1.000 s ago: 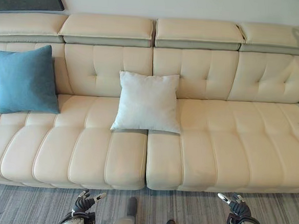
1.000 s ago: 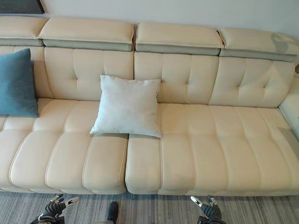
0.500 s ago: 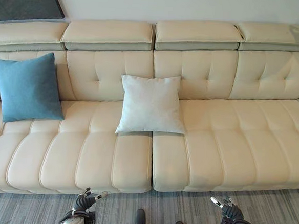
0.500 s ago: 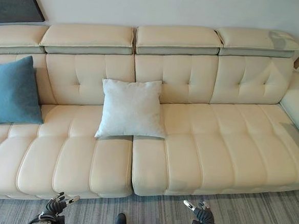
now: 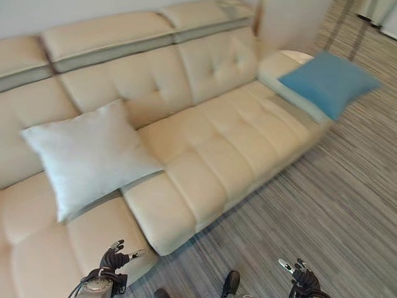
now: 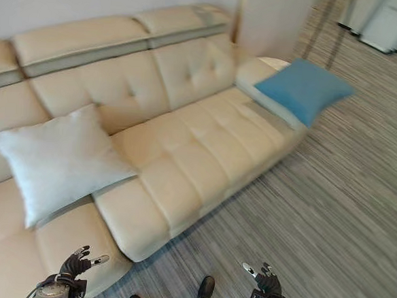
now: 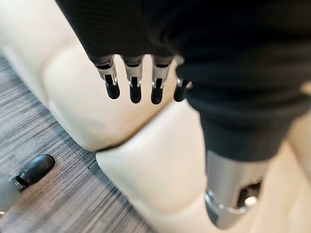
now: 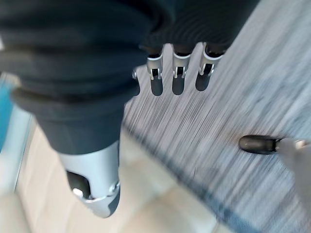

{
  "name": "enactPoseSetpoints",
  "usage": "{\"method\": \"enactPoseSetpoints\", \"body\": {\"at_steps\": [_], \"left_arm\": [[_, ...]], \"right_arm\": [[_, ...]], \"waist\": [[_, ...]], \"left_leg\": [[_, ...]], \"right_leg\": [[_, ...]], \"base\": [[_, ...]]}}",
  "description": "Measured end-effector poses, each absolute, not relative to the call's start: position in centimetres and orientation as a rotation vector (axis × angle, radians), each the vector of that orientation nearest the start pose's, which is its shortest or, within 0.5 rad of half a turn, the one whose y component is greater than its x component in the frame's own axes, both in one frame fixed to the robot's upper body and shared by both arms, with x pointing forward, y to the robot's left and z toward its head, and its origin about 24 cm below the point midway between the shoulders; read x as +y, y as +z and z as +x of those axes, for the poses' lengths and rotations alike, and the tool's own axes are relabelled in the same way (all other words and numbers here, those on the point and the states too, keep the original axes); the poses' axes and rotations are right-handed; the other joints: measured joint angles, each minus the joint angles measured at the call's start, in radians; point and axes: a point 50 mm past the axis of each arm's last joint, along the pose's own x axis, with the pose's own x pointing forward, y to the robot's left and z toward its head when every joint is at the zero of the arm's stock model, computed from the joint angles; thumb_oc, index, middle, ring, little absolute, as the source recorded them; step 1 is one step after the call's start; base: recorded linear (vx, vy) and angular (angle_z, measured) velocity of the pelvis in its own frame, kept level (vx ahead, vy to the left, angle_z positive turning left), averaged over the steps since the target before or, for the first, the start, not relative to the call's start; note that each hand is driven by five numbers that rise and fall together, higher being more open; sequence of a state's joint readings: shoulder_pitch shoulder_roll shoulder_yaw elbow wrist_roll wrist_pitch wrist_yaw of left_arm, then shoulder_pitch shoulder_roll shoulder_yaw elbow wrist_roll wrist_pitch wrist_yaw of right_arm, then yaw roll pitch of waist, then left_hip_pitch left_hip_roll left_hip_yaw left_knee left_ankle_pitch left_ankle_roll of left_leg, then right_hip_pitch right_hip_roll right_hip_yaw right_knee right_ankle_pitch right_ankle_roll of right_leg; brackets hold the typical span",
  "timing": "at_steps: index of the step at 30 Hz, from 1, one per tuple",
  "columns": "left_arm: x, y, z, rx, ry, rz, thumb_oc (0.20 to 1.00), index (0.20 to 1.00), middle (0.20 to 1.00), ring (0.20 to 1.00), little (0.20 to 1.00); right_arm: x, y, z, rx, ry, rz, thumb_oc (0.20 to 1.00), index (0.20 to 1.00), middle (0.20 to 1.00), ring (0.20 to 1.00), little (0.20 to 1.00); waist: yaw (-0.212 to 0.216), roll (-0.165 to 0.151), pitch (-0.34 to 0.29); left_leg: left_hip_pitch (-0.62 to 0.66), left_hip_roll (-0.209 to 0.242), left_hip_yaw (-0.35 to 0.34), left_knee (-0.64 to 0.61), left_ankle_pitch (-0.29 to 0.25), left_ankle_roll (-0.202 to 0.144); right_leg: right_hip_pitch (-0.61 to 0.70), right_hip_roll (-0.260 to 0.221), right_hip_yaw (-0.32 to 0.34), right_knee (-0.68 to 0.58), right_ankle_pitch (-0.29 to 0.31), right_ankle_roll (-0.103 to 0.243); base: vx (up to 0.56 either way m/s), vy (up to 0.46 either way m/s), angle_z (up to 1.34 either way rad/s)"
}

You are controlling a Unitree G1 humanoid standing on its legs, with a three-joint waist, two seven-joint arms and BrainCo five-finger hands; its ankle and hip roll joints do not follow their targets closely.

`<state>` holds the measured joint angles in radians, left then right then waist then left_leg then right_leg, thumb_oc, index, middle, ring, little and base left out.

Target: Pick up all the scattered cushions and arrange them neatly on the sofa.

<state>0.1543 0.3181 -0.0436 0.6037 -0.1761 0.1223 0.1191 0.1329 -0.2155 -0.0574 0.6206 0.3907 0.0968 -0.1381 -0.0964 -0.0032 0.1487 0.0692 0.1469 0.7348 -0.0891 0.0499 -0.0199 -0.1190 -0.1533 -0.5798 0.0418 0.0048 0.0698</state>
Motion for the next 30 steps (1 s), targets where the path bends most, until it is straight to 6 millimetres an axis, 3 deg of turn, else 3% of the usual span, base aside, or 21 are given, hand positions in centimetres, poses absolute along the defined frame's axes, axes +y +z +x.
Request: {"method": "enactPoseSetpoints", "body": {"at_steps": [1,2,4,6,8,10,11,12,14,15,16,17,18,19,21,23,24,26,28,29,30], "left_arm": [[25.3,-11.0,13.8,0.882,0.258,0.181,1.0,1.0,1.0,1.0,1.0],[25.1,-11.1,13.8,0.88,0.256,0.175,1.0,1.0,1.0,1.0,1.0],[24.3,-11.1,14.4,0.872,0.247,0.152,1.0,1.0,1.0,1.0,1.0],[23.6,-11.3,15.0,0.867,0.239,0.134,1.0,1.0,1.0,1.0,1.0],[22.9,-10.9,16.4,0.832,0.232,0.104,1.0,1.0,1.0,1.0,1.0],[22.7,-10.9,16.7,0.826,0.239,0.069,1.0,1.0,1.0,1.0,1.0],[22.7,-10.8,17.0,0.817,0.241,0.062,1.0,1.0,1.0,1.0,1.0],[23.1,-10.9,16.9,0.82,0.259,0.043,1.0,1.0,1.0,1.0,1.0],[22.9,-11.6,15.4,0.863,0.29,-0.01,1.0,1.0,1.0,1.0,1.0],[22.7,-11.8,15.0,0.872,0.296,-0.031,1.0,1.0,1.0,1.0,1.0],[22.1,-12.2,14.5,0.884,0.314,-0.067,1.0,1.0,1.0,1.0,1.0],[21.8,-12.3,14.4,0.889,0.319,-0.086,1.0,1.0,1.0,1.0,1.0],[21.6,-12.5,14.2,0.901,0.333,-0.107,1.0,1.0,1.0,1.0,1.0],[21.7,-12.7,14.2,0.911,0.344,-0.107,1.0,1.0,1.0,1.0,1.0],[21.9,-12.8,13.9,0.92,0.353,-0.111,1.0,1.0,1.0,1.0,1.0],[21.9,-13.5,13.2,0.963,0.366,-0.115,1.0,1.0,1.0,1.0,1.0],[22.0,-13.9,12.6,0.997,0.373,-0.114,1.0,1.0,1.0,1.0,1.0],[22.0,-14.2,12.3,1.025,0.379,-0.11,1.0,1.0,1.0,1.0,1.0],[22.0,-14.4,12.0,1.041,0.383,-0.108,1.0,1.0,1.0,1.0,1.0],[22.1,-14.4,11.8,1.043,0.388,-0.107,1.0,1.0,1.0,1.0,1.0],[22.2,-14.4,11.7,1.045,0.391,-0.105,1.0,1.0,1.0,1.0,1.0]], "right_arm": [[-24.3,-11.0,14.7,0.815,-0.418,0.134,1.0,1.0,1.0,1.0,1.0],[-24.5,-11.0,14.7,0.816,-0.42,0.126,1.0,1.0,1.0,1.0,1.0],[-25.4,-11.0,14.0,0.827,-0.438,0.104,1.0,1.0,1.0,1.0,1.0],[-25.9,-11.1,13.3,0.841,-0.464,0.1,1.0,1.0,1.0,1.0,1.0],[-26.4,-11.3,12.7,0.853,-0.488,0.103,1.0,1.0,1.0,1.0,1.0],[-26.4,-11.3,12.7,0.85,-0.494,0.117,1.0,1.0,1.0,1.0,1.0],[-26.4,-11.2,13.2,0.842,-0.491,0.12,1.0,1.0,1.0,1.0,1.0],[-25.9,-11.8,13.0,0.872,-0.49,0.133,1.0,1.0,1.0,1.0,1.0],[-25.4,-11.9,13.3,0.878,-0.448,0.11,1.0,1.0,1.0,1.0,1.0],[-25.4,-11.8,13.4,0.877,-0.442,0.103,1.0,1.0,1.0,1.0,1.0],[-25.7,-11.8,13.8,0.884,-0.427,0.072,1.0,1.0,1.0,1.0,1.0],[-25.9,-11.7,14.0,0.883,-0.42,0.066,1.0,1.0,1.0,1.0,1.0],[-26.0,-11.8,14.0,0.889,-0.429,0.07,1.0,1.0,1.0,1.0,1.0],[-25.9,-12.2,13.5,0.916,-0.433,0.073,1.0,1.0,1.0,1.0,1.0],[-25.8,-12.5,13.1,0.938,-0.429,0.08,1.0,1.0,1.0,1.0,1.0],[-25.7,-12.9,12.7,0.963,-0.43,0.083,1.0,1.0,1.0,1.0,1.0],[-25.8,-12.9,12.6,0.965,-0.429,0.083,1.0,1.0,1.0,1.0,1.0],[-26.0,-13.2,12.1,0.991,-0.439,0.08,1.0,1.0,1.0,1.0,1.0],[-26.1,-13.3,11.8,1.005,-0.444,0.077,1.0,1.0,1.0,1.0,1.0],[-26.1,-13.3,12.1,1.004,-0.442,0.074,1.0,1.0,1.0,1.0,1.0],[-26.1,-13.3,12.4,1.003,-0.444,0.076,1.0,1.0,1.0,1.0,1.0]], "waist": [[0.004,0.012,-0.002],[0.003,0.014,-0.005],[-0.013,0.047,-0.012],[-0.017,0.064,-0.026],[-0.04,0.09,-0.038],[-0.046,0.08,-0.034],[-0.051,0.078,-0.028],[-0.041,0.047,-0.023],[-0.016,0.02,-0.026],[-0.015,0.012,-0.028],[0.019,0.01,-0.028],[0.036,0.015,-0.022],[0.043,0.023,-0.016],[0.055,0.015,-0.009],[0.073,0.013,-0.001],[0.076,0.015,0.001],[0.074,0.02,0.003],[0.079,0.039,0.006],[0.085,0.052,0.006],[0.085,0.048,0.012],[0.099,0.053,0.01]], "left_leg": [[0.016,0.012,0.041,0.0,-0.004,-0.009],[0.027,0.013,0.038,0.0,-0.014,-0.024],[0.031,0.02,-0.038,0.0,-0.023,-0.048],[0.027,0.028,-0.065,0.002,-0.023,-0.049],[0.032,0.058,-0.091,0.038,-0.024,-0.052],[0.03,0.082,-0.078,0.093,-0.013,-0.073],[0.033,0.089,-0.085,0.131,0.01,-0.105],[0.026,0.112,-0.102,0.219,0.001,-0.113],[-0.007,0.137,-0.251,0.398,-0.009,-0.133],[-0.017,0.117,-0.306,0.412,-0.038,-0.141],[-0.032,0.026,-0.455,0.387,-0.091,-0.136],[-0.041,-0.006,-0.492,0.369,-0.104,-0.126],[-0.071,-0.034,-0.523,0.348,-0.108,-0.116],[-0.094,-0.085,-0.604,0.295,-0.116,-0.104],[-0.144,-0.128,-0.666,0.227,-0.104,-0.095],[-0.169,-0.166,-0.759,0.081,-0.064,-0.102],[-0.216,-0.174,-0.777,0.025,-0.013,-0.095],[-0.276,-0.168,-0.779,0.001,0.024,-0.112],[-0.326,-0.171,-0.781,0.002,0.039,-0.115],[-0.35,-0.178,-0.782,0.008,0.038,-0.119],[-0.356,-0.176,-0.781,0.003,0.042,-0.116]], "right_leg": [[-0.004,-0.02,-0.054,0.022,-0.007,-0.013],[-0.014,-0.02,-0.06,0.035,-0.005,-0.012],[-0.017,0.011,-0.049,0.027,0.031,-0.01],[-0.019,0.04,-0.045,0.02,0.031,-0.014],[-0.024,0.072,-0.025,0.045,0.001,-0.059],[-0.017,0.085,-0.009,0.041,-0.008,-0.086],[-0.016,0.102,0.0,0.038,-0.019,-0.097],[0.01,0.104,0.047,0.023,-0.03,-0.118],[0.048,0.125,0.127,-0.014,-0.014,-0.136],[0.047,0.13,0.161,-0.02,0.003,-0.153],[0.042,0.138,0.237,-0.038,0.027,-0.164],[0.046,0.147,0.279,-0.058,0.033,-0.169],[0.065,0.16,0.302,-0.091,0.038,-0.19],[0.092,0.167,0.341,-0.12,0.047,-0.202],[0.109,0.173,0.357,-0.131,0.046,-0.194],[0.117,0.175,0.377,-0.131,0.037,-0.198],[0.123,0.184,0.385,-0.131,0.034,-0.195],[0.135,0.207,0.387,-0.131,0.019,-0.202],[0.142,0.218,0.391,-0.131,0.005,-0.201],[0.149,0.226,0.422,-0.13,0.003,-0.18],[0.151,0.231,0.44,-0.125,-0.005,-0.191]], "base": [[0.1,-0.225,-1.4],[0.18,-0.385,-1.18],[0.23,-0.445,-0.94],[0.19,-0.343,-0.39],[0.17,-0.295,-0.3],[0.28,-0.43,-0.36],[0.32,-0.454,-0.55],[0.14,-0.185,-0.96],[0.2,-0.154,-1.2],[0.22,-0.111,-1.32],[0.19,-0.105,-1.42],[0.32,-0.175,-1.44],[0.24,-0.126,-0.94],[0.25,-0.101,-0.72],[0.28,-0.079,-0.64],[0.27,-0.051,-0.43],[0.28,-0.036,-0.34],[0.2,-0.008,-0.12],[0.47,0.067,-0.09],[0.64,0.111,-0.3],[0.37,0.074,-0.63]]}}
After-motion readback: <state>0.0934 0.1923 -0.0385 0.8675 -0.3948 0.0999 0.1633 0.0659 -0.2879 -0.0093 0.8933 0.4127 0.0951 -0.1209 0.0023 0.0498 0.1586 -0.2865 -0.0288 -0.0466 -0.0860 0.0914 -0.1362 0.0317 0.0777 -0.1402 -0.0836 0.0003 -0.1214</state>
